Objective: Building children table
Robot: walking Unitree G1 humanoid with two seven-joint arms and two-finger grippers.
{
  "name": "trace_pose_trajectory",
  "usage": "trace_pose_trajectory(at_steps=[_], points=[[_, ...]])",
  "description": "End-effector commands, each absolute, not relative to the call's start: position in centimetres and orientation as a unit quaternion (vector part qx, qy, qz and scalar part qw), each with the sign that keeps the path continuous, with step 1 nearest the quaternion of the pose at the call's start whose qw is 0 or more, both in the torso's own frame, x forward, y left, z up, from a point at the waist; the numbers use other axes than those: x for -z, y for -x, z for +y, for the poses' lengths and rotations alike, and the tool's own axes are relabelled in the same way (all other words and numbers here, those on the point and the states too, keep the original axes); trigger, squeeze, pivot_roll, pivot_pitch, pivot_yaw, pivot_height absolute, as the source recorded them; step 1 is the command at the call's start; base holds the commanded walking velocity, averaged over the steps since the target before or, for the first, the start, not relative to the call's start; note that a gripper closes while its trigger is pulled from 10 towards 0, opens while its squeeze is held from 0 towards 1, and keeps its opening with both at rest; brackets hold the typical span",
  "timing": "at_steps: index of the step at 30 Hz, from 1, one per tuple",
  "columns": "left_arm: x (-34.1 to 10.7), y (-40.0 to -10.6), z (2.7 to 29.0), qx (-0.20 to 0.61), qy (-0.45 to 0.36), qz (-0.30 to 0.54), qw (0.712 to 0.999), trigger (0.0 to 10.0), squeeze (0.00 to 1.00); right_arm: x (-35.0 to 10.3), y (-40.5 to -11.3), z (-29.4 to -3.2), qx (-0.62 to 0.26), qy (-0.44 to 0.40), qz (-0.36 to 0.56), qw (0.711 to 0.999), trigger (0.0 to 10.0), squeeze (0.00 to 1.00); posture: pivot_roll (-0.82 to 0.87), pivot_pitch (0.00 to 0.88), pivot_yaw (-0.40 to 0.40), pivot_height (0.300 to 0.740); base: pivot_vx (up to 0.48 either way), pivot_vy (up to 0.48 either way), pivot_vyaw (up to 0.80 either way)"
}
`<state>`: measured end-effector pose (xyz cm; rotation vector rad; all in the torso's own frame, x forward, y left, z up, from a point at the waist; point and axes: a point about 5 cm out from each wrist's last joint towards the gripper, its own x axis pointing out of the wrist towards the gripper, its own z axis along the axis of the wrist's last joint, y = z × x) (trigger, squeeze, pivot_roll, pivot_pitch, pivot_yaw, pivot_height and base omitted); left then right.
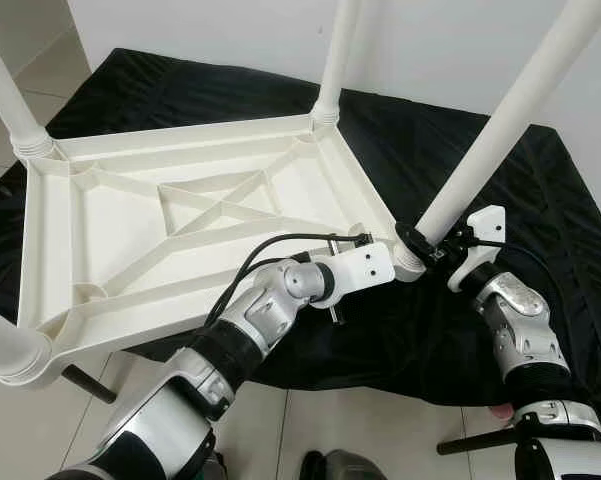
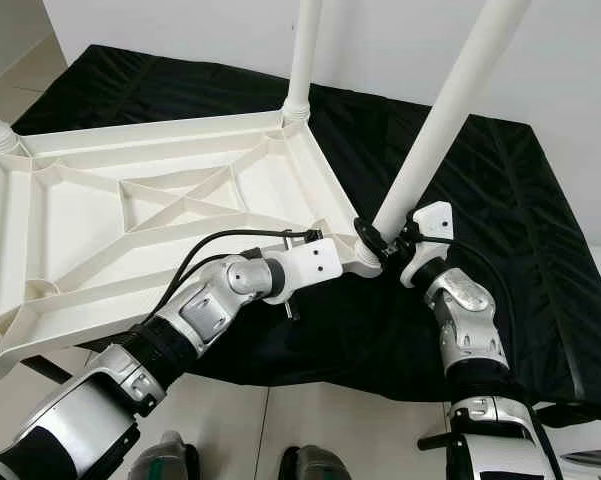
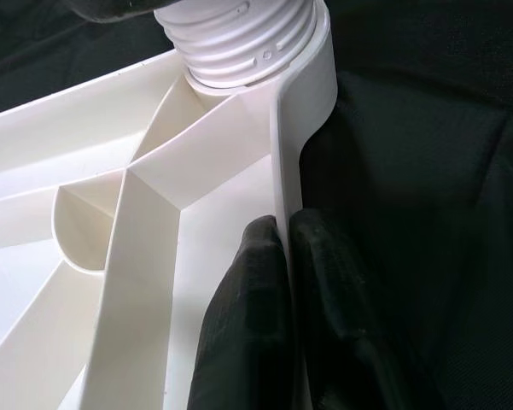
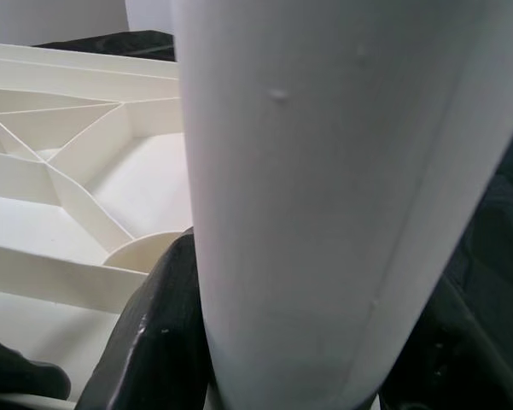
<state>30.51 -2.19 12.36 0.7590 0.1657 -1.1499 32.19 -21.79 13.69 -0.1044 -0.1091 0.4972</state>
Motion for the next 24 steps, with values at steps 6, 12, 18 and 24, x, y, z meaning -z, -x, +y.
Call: trace_pose_trajectory(at_steps=[6, 12, 18, 24], points=[[-9.2, -29.3, -1.2, 0.567, -0.356, 0.159, 0.725, 10.0, 0.00, -13.1, -31.7, -22.7, -0.182, 0.030, -0.043, 0.982, 10.0, 0.00, -0.02, 0.040, -0.072, 0.740, 0.000, 0.000, 0.00], [-9.4, -29.4, -1.3, 0.566, -0.353, 0.158, 0.728, 10.0, 0.00, -13.4, -31.8, -21.9, -0.111, 0.016, -0.045, 0.993, 10.0, 0.00, -0.02, 0.052, -0.072, 0.740, 0.000, 0.000, 0.00], [-9.4, -29.4, -1.3, 0.567, -0.352, 0.158, 0.728, 10.0, 0.00, -14.1, -31.7, -20.9, -0.095, 0.010, -0.061, 0.994, 10.0, 0.00, -0.02, 0.057, -0.072, 0.740, 0.000, 0.000, 0.00], [-9.4, -29.4, -1.3, 0.566, -0.350, 0.158, 0.730, 10.0, 0.00, -14.7, -31.3, -19.6, -0.058, -0.008, -0.076, 0.995, 10.0, 0.00, -0.02, 0.063, -0.078, 0.740, 0.000, 0.000, 0.00]])
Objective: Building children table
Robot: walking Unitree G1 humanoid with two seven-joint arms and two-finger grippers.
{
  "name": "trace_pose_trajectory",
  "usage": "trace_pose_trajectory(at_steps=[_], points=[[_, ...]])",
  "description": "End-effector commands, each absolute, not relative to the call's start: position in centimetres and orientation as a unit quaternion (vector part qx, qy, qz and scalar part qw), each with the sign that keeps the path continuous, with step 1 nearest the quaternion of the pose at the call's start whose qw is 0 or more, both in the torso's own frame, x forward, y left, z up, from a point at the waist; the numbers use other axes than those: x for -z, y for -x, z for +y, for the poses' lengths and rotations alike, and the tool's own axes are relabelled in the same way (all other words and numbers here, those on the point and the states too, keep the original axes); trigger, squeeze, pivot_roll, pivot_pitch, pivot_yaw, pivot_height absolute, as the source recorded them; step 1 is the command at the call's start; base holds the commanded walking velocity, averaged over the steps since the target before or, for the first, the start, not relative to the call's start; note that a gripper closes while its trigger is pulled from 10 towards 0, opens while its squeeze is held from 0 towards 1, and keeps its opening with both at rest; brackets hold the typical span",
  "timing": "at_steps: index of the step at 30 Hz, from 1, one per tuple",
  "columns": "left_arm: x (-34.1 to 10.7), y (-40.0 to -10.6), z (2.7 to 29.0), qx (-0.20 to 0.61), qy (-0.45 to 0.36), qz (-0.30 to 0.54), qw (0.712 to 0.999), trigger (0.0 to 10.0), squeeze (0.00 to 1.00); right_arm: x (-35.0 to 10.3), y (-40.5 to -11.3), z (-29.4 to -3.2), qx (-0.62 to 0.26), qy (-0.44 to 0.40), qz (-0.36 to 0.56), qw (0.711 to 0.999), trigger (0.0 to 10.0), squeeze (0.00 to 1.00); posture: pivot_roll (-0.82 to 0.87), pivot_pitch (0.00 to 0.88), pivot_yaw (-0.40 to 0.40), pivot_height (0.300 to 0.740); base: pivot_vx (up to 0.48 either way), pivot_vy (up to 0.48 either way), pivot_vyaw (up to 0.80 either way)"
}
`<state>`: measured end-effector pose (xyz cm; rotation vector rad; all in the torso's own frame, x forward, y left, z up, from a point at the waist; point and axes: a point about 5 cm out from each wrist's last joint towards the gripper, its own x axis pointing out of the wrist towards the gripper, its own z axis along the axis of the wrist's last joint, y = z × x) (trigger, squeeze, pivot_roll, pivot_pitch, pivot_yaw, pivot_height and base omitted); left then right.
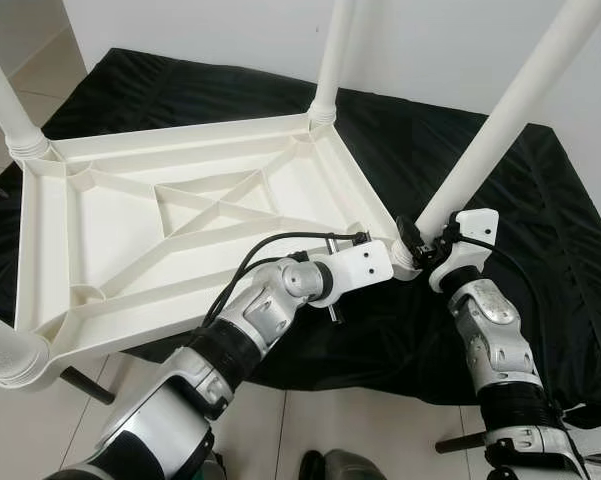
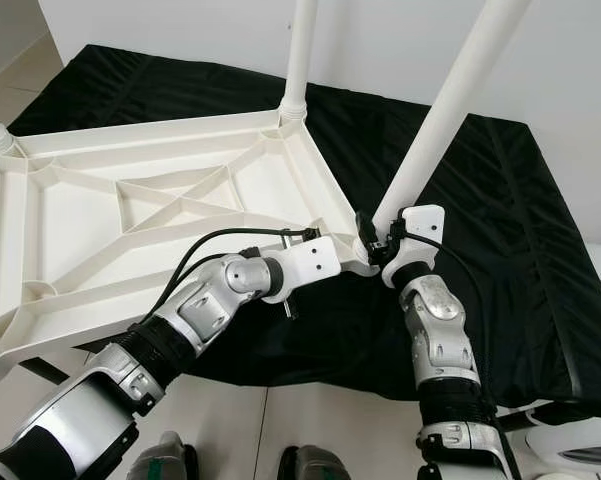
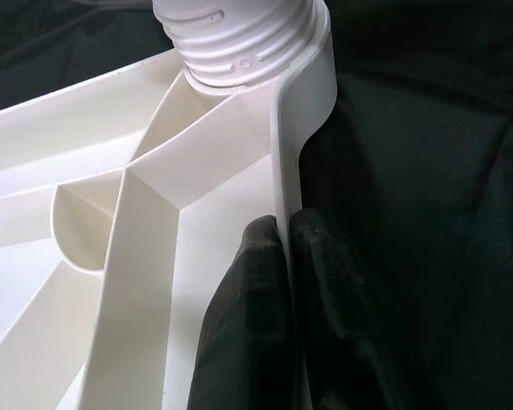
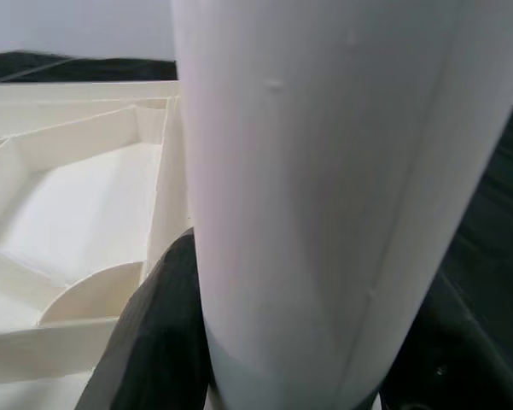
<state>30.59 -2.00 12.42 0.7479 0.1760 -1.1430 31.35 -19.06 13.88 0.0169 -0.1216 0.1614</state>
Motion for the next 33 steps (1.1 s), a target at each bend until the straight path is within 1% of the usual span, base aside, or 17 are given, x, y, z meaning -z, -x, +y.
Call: trace_pose_trajectory(at_steps=[1, 2, 3, 5, 13, 17, 23, 24, 25, 26, 33], points=[[-9.4, -29.4, -1.3, 0.565, -0.350, 0.158, 0.730, 10.0, 0.00, -14.7, -31.2, -19.2, -0.046, -0.016, -0.079, 0.996, 10.0, 0.00, -0.02, 0.063, -0.079, 0.740, 0.000, 0.000, 0.00], [-9.4, -29.4, -1.3, 0.565, -0.350, 0.158, 0.730, 10.0, 0.00, -14.7, -31.2, -19.2, -0.046, -0.016, -0.079, 0.996, 10.0, 0.00, -0.02, 0.063, -0.079, 0.740, 0.000, 0.000, 0.00], [-9.4, -29.4, -1.2, 0.564, -0.349, 0.159, 0.731, 10.0, 0.00, -14.7, -31.0, -18.7, -0.026, -0.026, -0.080, 0.996, 10.0, 0.00, -0.01, 0.066, -0.082, 0.740, 0.000, 0.000, 0.00], [-9.4, -29.4, -1.2, 0.564, -0.349, 0.159, 0.731, 10.0, 0.00, -14.7, -31.0, -18.7, -0.026, -0.026, -0.080, 0.996, 10.0, 0.00, -0.01, 0.066, -0.082, 0.740, 0.000, 0.000, 0.00], [-9.4, -29.4, -1.0, 0.562, -0.346, 0.162, 0.734, 10.0, 0.00, -14.6, -30.3, -16.5, 0.073, -0.053, -0.081, 0.993, 10.0, 0.00, 0.00, 0.069, -0.085, 0.740, 0.000, 0.000, 0.00], [-9.5, -29.4, -1.0, 0.561, -0.346, 0.162, 0.734, 10.0, 0.00, -15.0, -30.2, -15.6, 0.079, -0.059, -0.084, 0.992, 10.0, 0.00, 0.00, 0.069, -0.085, 0.740, 0.000, 0.000, 0.00], [-9.5, -29.4, -0.9, 0.560, -0.346, 0.162, 0.735, 10.0, 0.00, -15.0, -30.2, -15.6, 0.076, -0.060, -0.078, 0.992, 10.0, 0.00, 0.00, 0.064, -0.084, 0.740, 0.000, 0.000, 0.00], [-9.5, -29.4, -0.9, 0.560, -0.346, 0.162, 0.735, 10.0, 0.00, -15.0, -30.2, -15.7, 0.071, -0.064, -0.078, 0.992, 10.0, 0.95, 0.00, 0.062, -0.084, 0.740, 0.000, 0.000, 0.00], [-9.5, -29.4, -0.9, 0.560, -0.346, 0.162, 0.735, 10.0, 0.00, -15.0, -30.2, -15.7, 0.071, -0.064, -0.078, 0.992, 10.0, 0.95, 0.00, 0.062, -0.084, 0.740, 0.000, 0.000, 0.00], [-9.5, -29.4, -0.9, 0.560, -0.346, 0.162, 0.735, 10.0, 0.00, -15.0, -30.2, -15.7, 0.070, -0.066, -0.079, 0.992, 10.0, 1.00, 0.00, 0.060, -0.085, 0.740, 0.000, 0.000, 0.00], [-9.6, -29.4, -1.0, 0.560, -0.347, 0.161, 0.735, 10.0, 0.00, -15.4, -30.1, -15.9, 0.041, -0.062, -0.093, 0.993, 10.0, 1.00, 0.00, 0.048, -0.087, 0.740, 0.000, 0.000, 0.00]])
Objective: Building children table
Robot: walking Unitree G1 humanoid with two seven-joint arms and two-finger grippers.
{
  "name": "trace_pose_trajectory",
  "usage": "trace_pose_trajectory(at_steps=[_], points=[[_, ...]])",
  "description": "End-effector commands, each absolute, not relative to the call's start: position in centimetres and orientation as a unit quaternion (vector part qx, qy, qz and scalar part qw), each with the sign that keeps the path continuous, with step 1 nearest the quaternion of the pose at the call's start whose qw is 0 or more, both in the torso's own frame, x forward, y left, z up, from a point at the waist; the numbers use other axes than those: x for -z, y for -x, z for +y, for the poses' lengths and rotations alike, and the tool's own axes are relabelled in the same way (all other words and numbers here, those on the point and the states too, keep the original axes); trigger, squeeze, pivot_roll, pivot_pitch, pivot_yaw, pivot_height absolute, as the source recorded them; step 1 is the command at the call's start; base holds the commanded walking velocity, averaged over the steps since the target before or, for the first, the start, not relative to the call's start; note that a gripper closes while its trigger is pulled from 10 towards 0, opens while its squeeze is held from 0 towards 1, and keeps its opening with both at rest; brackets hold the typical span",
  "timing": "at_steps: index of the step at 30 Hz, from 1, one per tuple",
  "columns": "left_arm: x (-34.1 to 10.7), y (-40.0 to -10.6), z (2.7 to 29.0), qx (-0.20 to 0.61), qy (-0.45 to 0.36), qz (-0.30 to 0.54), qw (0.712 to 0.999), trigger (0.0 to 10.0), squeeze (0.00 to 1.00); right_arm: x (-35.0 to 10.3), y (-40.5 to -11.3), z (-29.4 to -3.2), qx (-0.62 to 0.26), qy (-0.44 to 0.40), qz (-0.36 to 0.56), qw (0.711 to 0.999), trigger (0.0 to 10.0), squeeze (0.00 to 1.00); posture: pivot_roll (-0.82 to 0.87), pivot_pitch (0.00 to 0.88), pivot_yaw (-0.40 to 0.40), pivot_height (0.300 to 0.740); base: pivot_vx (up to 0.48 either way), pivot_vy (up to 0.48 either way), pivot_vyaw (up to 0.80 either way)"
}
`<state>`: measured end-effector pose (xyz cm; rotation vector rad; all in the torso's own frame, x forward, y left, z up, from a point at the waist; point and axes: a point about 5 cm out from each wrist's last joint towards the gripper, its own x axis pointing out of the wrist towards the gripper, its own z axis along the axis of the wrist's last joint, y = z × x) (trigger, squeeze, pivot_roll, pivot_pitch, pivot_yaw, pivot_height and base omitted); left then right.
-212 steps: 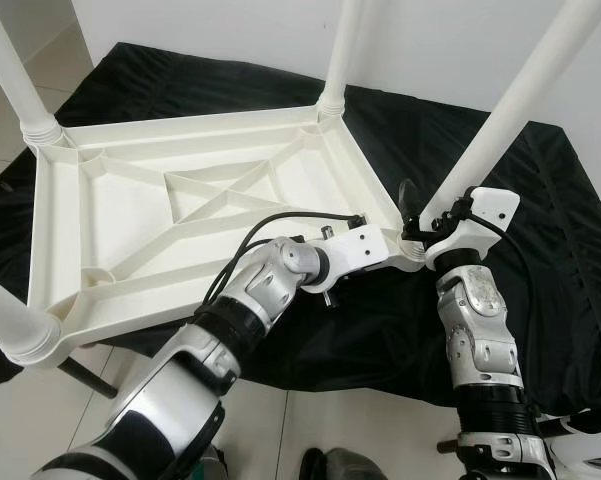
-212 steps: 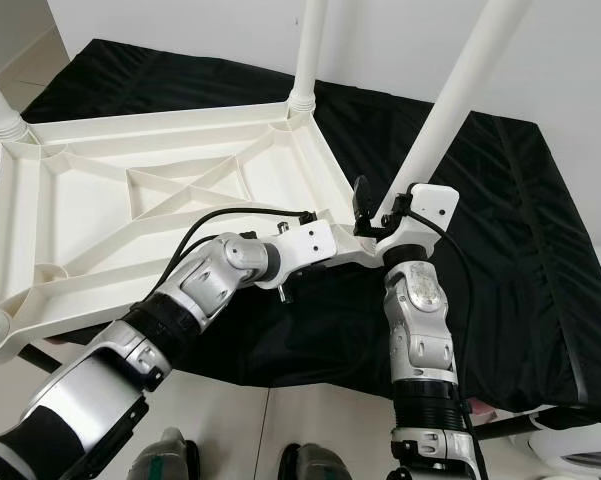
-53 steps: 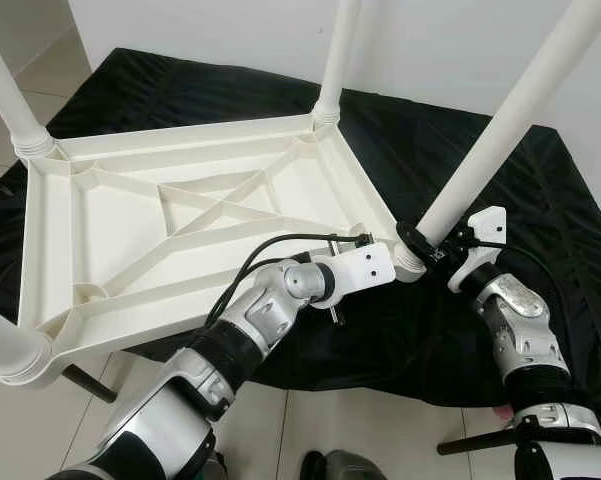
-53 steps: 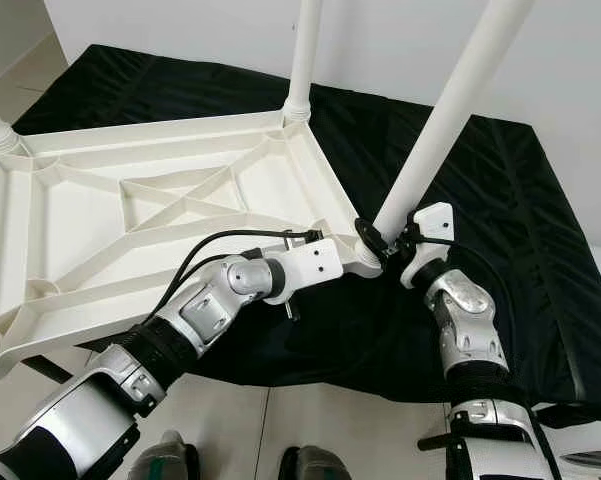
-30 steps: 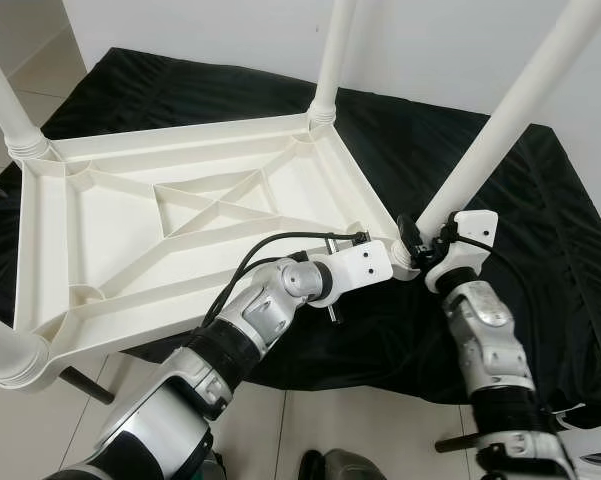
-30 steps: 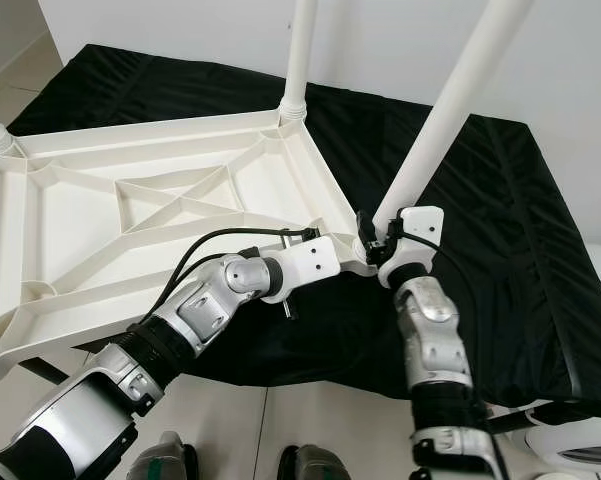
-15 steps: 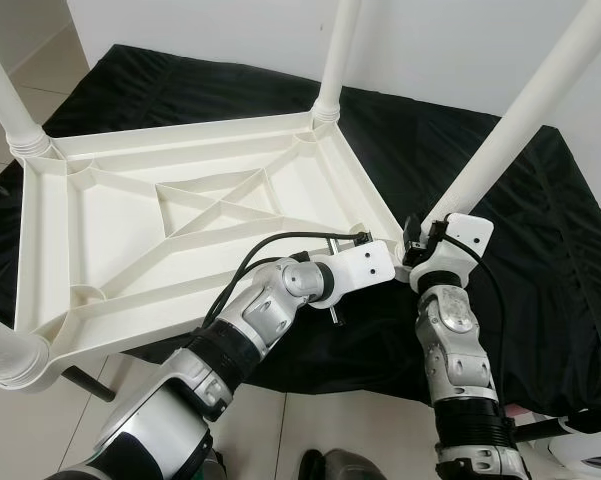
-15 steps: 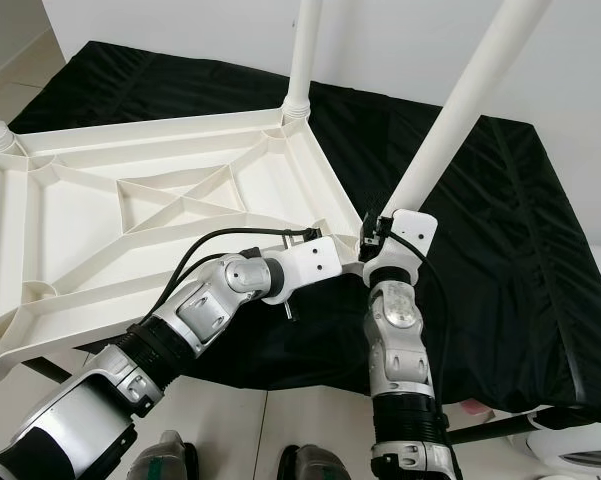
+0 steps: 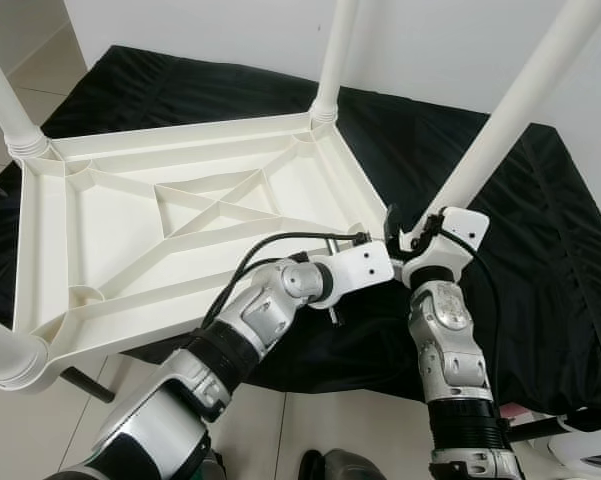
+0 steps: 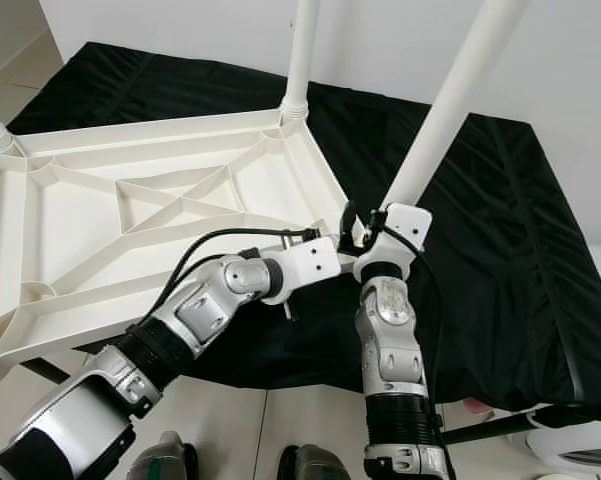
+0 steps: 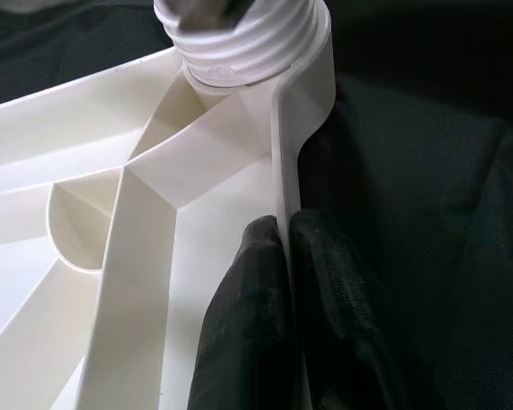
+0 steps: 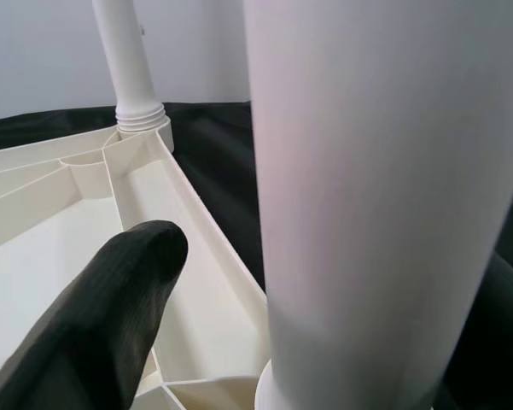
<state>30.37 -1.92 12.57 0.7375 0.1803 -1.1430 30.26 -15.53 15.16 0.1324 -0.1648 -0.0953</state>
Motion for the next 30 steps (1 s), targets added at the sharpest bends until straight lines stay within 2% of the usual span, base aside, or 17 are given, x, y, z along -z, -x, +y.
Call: trace_pose_trajectory(at_steps=[1, 5, 6, 8, 9, 15, 21, 24, 30], points=[[-9.6, -29.4, -1.1, 0.560, -0.347, 0.160, 0.735, 10.0, 0.00, -15.6, -30.1, -16.0, 0.030, -0.060, -0.098, 0.993, 10.0, 1.00, 0.00, 0.045, -0.089, 0.740, 0.000, 0.000, 0.00], [-9.6, -29.4, -1.2, 0.560, -0.347, 0.158, 0.735, 10.0, 0.00, -15.7, -30.2, -16.6, 0.012, -0.052, -0.103, 0.993, 10.0, 1.00, 0.00, 0.038, -0.089, 0.740, 0.000, 0.000, 0.00], [-9.6, -29.4, -1.2, 0.560, -0.347, 0.158, 0.735, 10.0, 0.00, -15.6, -30.2, -16.9, 0.007, -0.049, -0.100, 0.994, 10.0, 0.85, 0.00, 0.038, -0.089, 0.740, 0.000, 0.000, 0.00], [-9.6, -29.4, -1.2, 0.560, -0.347, 0.158, 0.735, 10.0, 0.00, -15.5, -30.3, -17.1, 0.004, -0.046, -0.098, 0.994, 10.0, 0.85, 0.00, 0.038, -0.089, 0.740, 0.000, 0.000, 0.00], [-9.6, -29.4, -1.3, 0.561, -0.347, 0.158, 0.735, 10.0, 0.00, -15.4, -30.3, -17.4, -0.009, -0.039, -0.097, 0.995, 10.0, 0.00, 0.00, 0.036, -0.089, 0.740, 0.000, 0.000, 0.00], [-9.6, -29.5, -1.3, 0.560, -0.348, 0.157, 0.735, 10.0, 0.00, -14.5, -30.4, -18.9, -0.086, -0.022, -0.072, 0.993, 10.0, 0.00, 0.00, 0.029, -0.086, 0.740, 0.000, 0.000, 0.00], [-9.7, -29.5, -1.2, 0.560, -0.349, 0.156, 0.735, 10.0, 0.00, -14.1, -30.7, -20.0, -0.107, -0.015, -0.063, 0.992, 10.0, 0.00, -0.01, 0.025, -0.080, 0.740, 0.000, 0.000, 0.00], [-9.8, -29.7, -1.3, 0.561, -0.351, 0.154, 0.734, 10.0, 0.00, -13.6, -31.0, -21.1, -0.181, 0.015, -0.045, 0.982, 10.0, 0.00, -0.01, 0.029, -0.076, 0.740, 0.000, 0.000, 0.00], [-10.0, -29.7, -1.4, 0.562, -0.352, 0.152, 0.733, 10.0, 0.00, -14.0, -31.6, -21.7, -0.232, 0.013, -0.039, 0.972, 10.0, 0.00, -0.01, 0.032, -0.076, 0.740, 0.000, 0.000, 0.00]])
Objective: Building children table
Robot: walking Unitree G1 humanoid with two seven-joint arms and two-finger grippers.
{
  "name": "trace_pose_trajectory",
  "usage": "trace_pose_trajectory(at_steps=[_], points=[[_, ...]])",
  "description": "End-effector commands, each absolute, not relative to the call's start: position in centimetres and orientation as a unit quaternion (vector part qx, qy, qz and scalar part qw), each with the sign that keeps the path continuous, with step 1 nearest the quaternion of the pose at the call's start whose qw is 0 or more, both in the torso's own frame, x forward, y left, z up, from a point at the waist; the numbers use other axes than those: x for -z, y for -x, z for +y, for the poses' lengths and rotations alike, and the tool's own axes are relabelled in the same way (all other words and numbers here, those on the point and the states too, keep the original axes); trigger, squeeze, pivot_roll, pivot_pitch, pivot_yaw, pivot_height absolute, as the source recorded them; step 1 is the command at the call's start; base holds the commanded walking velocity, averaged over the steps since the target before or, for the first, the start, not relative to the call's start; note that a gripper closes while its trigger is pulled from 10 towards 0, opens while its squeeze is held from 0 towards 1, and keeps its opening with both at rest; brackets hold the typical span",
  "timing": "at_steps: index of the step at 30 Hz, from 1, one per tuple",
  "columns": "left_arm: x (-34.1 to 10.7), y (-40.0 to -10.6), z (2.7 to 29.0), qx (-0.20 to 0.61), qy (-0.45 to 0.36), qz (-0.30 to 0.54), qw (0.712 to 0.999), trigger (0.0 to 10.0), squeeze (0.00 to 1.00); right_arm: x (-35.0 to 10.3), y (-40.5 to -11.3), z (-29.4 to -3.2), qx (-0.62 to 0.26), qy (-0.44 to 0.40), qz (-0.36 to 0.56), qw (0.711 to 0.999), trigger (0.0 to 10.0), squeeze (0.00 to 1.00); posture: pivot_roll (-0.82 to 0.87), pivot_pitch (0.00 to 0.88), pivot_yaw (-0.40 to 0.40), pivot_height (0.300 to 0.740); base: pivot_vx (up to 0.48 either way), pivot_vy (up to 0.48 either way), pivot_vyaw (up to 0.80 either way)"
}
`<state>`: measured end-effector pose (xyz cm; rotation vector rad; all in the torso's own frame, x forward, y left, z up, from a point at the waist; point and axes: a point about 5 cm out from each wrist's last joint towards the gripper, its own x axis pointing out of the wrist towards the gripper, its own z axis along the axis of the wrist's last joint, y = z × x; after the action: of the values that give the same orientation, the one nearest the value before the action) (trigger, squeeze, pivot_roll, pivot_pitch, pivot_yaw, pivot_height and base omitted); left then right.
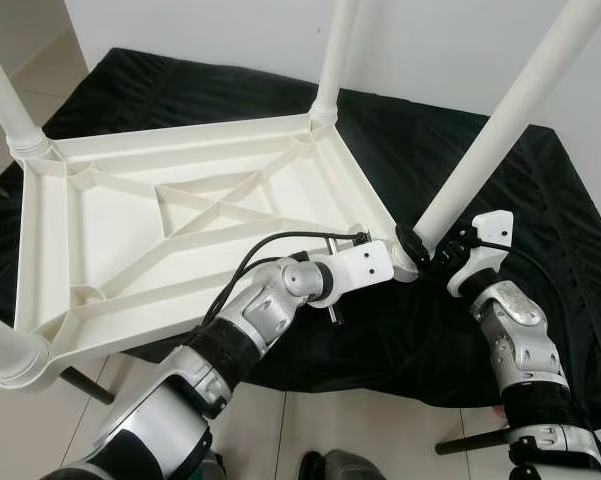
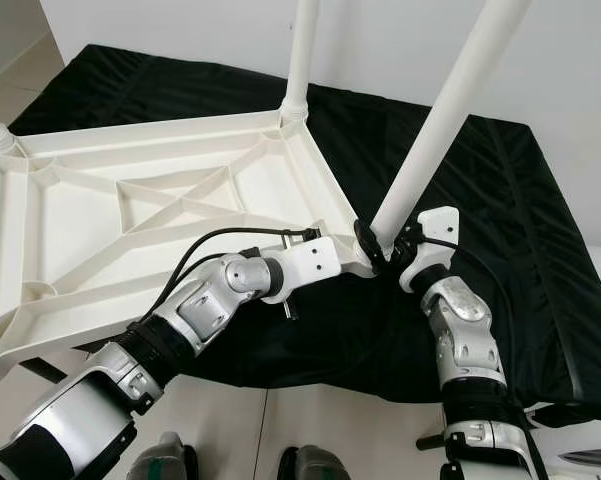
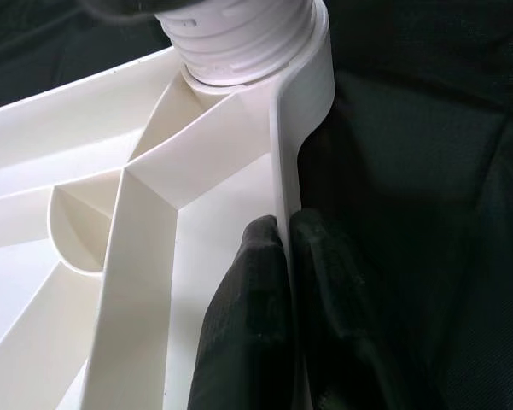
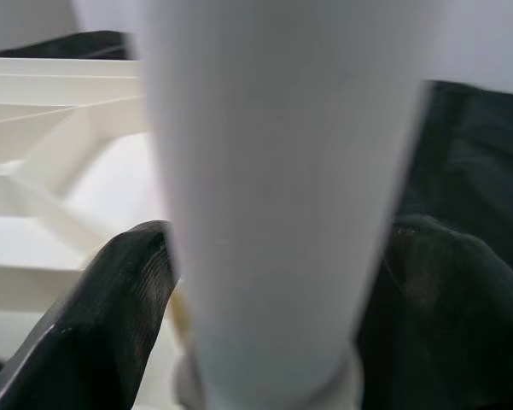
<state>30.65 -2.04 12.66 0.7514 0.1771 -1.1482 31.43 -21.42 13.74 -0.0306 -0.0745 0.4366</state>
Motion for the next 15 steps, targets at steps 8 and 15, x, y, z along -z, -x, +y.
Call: trace_pose_trajectory(at_steps=[8, 15], points=[[-10.0, -29.8, -1.4, 0.563, -0.352, 0.151, 0.733, 10.0, 0.00, -14.9, -32.6, -22.1, -0.256, 0.028, -0.044, 0.965, 10.0, 0.00, -0.01, 0.032, -0.078, 0.740, 0.000, 0.000, 0.00], [-10.1, -29.9, -1.5, 0.563, -0.352, 0.150, 0.733, 10.0, 0.00, -15.0, -33.0, -22.6, -0.279, 0.041, -0.044, 0.959, 10.0, 0.00, -0.01, 0.034, -0.080, 0.740, 0.000, 0.000, 0.00]])
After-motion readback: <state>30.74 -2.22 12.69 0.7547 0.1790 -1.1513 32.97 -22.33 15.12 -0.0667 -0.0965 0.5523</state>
